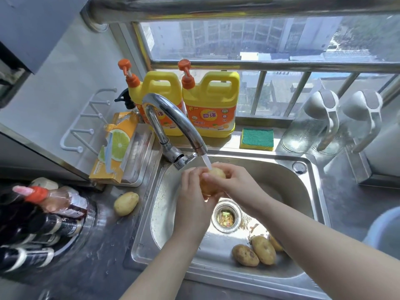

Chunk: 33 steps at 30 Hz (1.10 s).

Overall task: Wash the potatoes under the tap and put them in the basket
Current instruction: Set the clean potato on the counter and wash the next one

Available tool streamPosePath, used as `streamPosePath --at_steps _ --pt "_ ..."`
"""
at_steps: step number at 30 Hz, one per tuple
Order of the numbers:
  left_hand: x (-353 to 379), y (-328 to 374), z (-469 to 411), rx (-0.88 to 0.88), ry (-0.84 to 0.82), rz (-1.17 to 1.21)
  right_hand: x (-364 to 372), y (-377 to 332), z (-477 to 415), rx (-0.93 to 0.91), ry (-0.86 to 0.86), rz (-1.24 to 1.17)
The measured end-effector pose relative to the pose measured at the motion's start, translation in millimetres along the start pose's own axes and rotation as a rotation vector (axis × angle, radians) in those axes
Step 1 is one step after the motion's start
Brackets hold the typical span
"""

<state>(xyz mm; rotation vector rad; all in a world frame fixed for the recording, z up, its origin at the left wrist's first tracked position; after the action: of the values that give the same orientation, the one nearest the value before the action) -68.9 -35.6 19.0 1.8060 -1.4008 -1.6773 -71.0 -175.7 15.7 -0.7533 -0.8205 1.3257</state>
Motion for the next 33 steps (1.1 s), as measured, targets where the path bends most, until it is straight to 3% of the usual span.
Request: streamPosePath --at_steps 6,11,19,22,25,28,33 --pt "-4 -3 1 0.02 0.018 0.012 -12 -4 -3 0.179 -0.304 -0.195" --pt "-5 -5 -3 -0.048 0.004 0.072 -22 -11 -1 0.217 -0.484 -0.145" --pt "-6 1 -11 0.04 -0.037 -0.113 -10 -24 2 0.019 -0.096 0.275" --pt "-3 2 -9 0.057 -0.093 -0.189 -4 -20 4 -0.005 0.132 0.464" --pt "-3 0 -8 0.072 -0.111 -0.21 -3 -15 4 -0.051 0.208 0.473" --pt "-6 -3 -7 0.09 -0.105 -0.182 -10 -13 0 -0.005 -0.008 0.34" --pt "-9 -7 -6 0.076 -0.076 -0.082 -35 -8 -10 0.274 -0.377 0.011"
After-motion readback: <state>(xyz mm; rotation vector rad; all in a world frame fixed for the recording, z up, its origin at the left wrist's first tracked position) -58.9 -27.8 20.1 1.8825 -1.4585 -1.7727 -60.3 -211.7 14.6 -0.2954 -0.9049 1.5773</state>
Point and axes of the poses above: each hand's wrist, its own z-axis away from the middle knuckle, its own x-axis out of the palm, y = z × x, the point moved 1 cm from there along -z, towards the middle knuckle, and after that the axes turned 15 degrees about x, right-handed, at the moved point
